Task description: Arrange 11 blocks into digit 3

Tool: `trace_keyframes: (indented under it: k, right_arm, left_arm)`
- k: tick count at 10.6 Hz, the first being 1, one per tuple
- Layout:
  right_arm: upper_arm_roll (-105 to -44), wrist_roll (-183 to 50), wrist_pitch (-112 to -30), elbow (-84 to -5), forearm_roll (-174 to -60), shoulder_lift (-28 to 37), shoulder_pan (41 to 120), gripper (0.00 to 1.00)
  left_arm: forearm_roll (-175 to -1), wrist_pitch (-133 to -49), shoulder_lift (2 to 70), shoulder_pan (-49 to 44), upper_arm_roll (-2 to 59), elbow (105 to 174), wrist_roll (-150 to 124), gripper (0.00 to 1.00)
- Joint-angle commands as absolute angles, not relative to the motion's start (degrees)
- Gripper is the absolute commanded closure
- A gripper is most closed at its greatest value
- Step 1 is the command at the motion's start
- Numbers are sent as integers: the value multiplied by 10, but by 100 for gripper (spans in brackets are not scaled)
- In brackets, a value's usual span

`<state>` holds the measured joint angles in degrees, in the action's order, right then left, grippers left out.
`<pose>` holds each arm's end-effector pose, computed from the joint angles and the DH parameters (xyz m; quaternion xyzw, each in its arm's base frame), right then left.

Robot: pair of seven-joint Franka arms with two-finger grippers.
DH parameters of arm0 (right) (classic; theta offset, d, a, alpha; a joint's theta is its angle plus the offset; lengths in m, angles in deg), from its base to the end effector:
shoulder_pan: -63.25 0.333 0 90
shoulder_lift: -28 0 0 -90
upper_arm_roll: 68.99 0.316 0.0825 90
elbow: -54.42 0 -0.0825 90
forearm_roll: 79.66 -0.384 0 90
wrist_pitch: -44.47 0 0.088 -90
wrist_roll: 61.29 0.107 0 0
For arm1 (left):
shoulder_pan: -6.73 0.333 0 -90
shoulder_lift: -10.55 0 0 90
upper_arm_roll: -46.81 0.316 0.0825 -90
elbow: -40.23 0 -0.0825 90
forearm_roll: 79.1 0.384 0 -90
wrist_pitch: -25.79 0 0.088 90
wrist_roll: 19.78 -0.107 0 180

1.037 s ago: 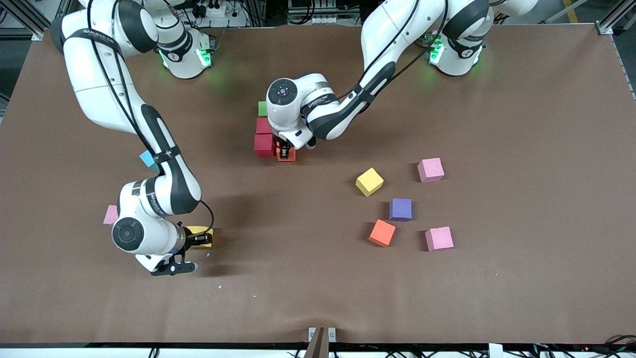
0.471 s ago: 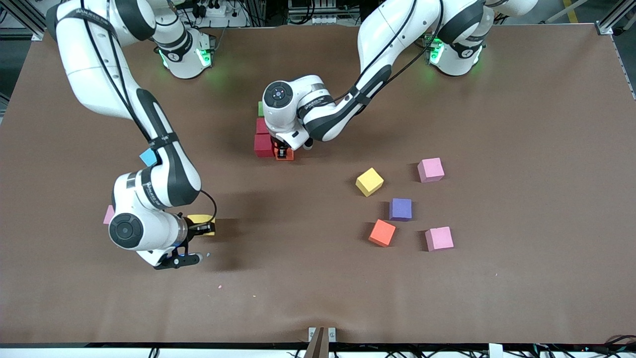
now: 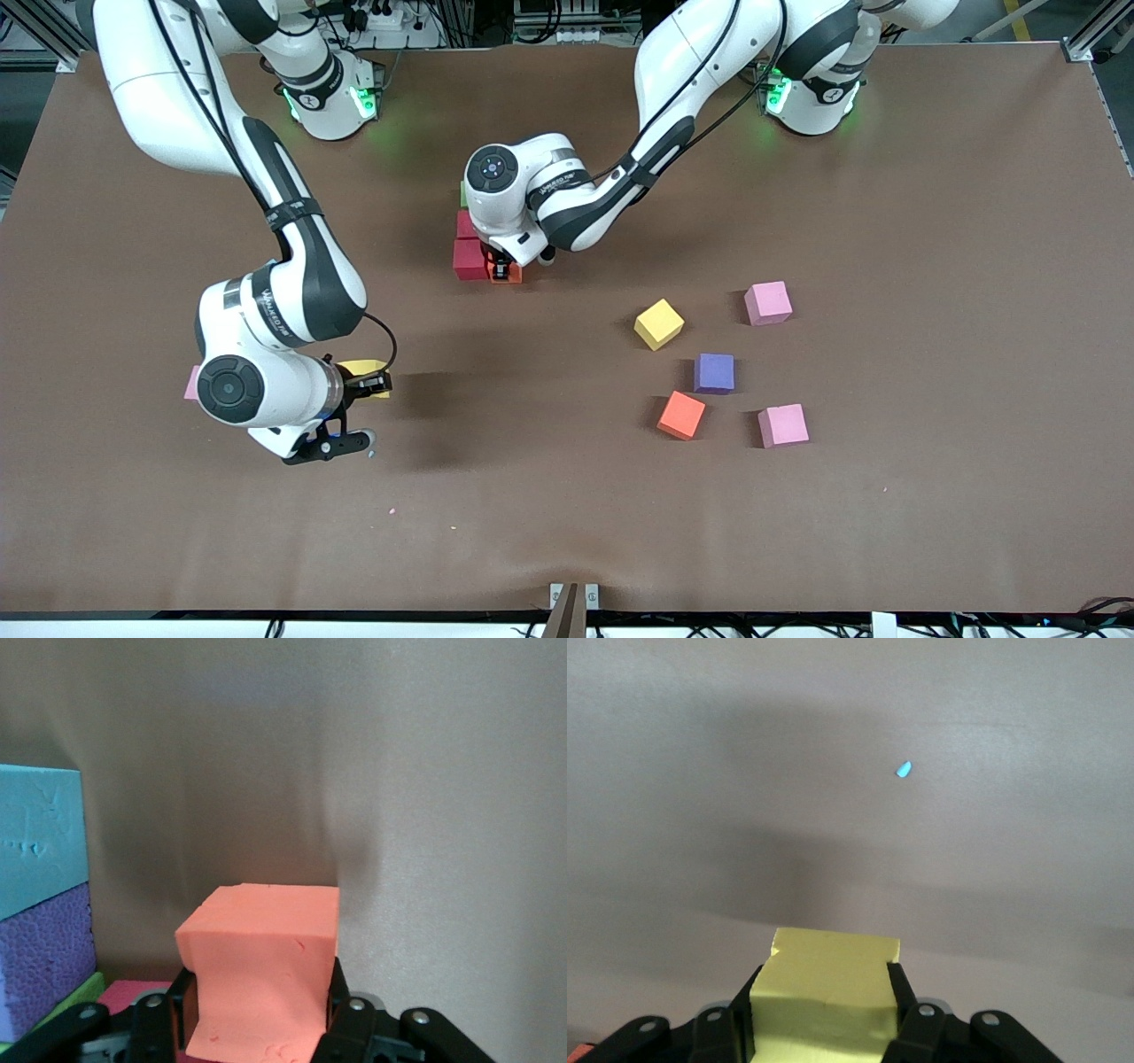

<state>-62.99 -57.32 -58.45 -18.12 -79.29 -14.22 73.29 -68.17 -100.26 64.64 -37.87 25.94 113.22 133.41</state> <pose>0.6977 0.1818 0.3049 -0.9897 -0.0958 0.1055 0.0152 0.3806 -0.6488 0.2058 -0.7066 -0.7041 0.0702 0.0032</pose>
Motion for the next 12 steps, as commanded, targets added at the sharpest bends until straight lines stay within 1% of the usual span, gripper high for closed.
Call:
trace_keyframes:
  k: [1,4,6,9,11,12]
  right_arm:
    - [-629,-580,-578,-191,-799,-133,726,90]
    - [-631,-570,-576,-190,-802,-131,717,91]
    - [-629,-570,-556,-190,-816,-133,684,91]
    - [-630,-576,-548,-187,-828,-132,662,91]
    - [-628,-571,-548,-186,-828,-132,667,91]
    - [-628,-571,-547,-186,-828,-131,671,91]
  left_arm:
    - [-697,-984,656,-384,259,1112,1339,100]
    - [-699,-984,657,-386,259,1107,1339,100]
    - [-699,-984,658,-389,259,1103,1337,100]
    - [-699,-986,665,-390,259,1097,1334,100]
    - [-699,-990,667,-391,260,1097,1331,100]
    - [-698,-990,669,-394,261,1097,1331,62]
